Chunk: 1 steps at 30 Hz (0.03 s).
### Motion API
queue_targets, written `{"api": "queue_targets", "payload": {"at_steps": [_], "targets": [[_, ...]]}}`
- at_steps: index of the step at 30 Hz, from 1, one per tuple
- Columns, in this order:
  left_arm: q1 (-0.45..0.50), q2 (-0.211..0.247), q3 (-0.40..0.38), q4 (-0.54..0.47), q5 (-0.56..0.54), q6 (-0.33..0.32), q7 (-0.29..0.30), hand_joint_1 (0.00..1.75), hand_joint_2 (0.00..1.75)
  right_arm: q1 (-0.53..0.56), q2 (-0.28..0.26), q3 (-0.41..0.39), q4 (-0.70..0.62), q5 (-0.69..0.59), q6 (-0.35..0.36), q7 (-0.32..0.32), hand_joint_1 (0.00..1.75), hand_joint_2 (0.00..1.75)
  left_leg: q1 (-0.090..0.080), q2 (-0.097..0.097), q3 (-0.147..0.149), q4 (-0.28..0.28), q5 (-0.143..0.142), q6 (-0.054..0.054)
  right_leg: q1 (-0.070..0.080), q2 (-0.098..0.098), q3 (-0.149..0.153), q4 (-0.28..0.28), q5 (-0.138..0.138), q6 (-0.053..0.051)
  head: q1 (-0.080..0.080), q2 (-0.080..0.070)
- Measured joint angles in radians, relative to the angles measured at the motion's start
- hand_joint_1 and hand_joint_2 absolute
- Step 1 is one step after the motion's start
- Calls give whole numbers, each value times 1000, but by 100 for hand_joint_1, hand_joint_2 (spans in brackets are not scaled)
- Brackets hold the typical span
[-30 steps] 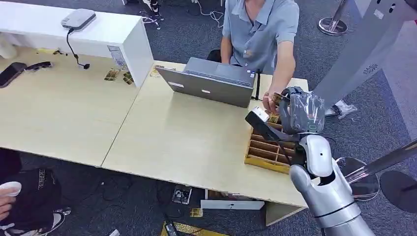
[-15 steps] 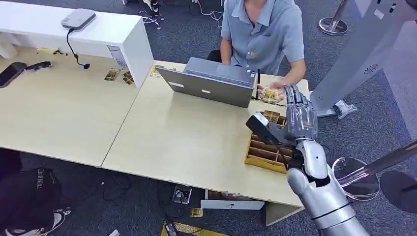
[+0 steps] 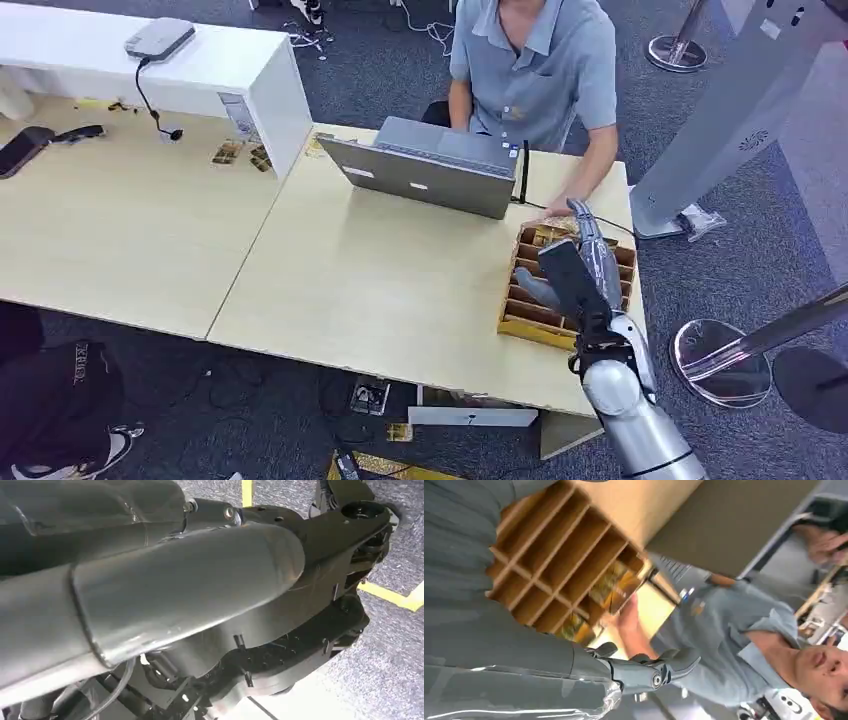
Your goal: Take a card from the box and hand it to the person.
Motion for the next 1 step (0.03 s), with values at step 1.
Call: {"api": "queue_targets", "payload": {"at_steps": [1], "targets": [[1,-2,1,-1,0,3,-1,0,0,10,6,-10,-3,-43,-1,-19,0,175,0,0,0,0,0,0,0,0,0,0,0,0,0,0]]}}
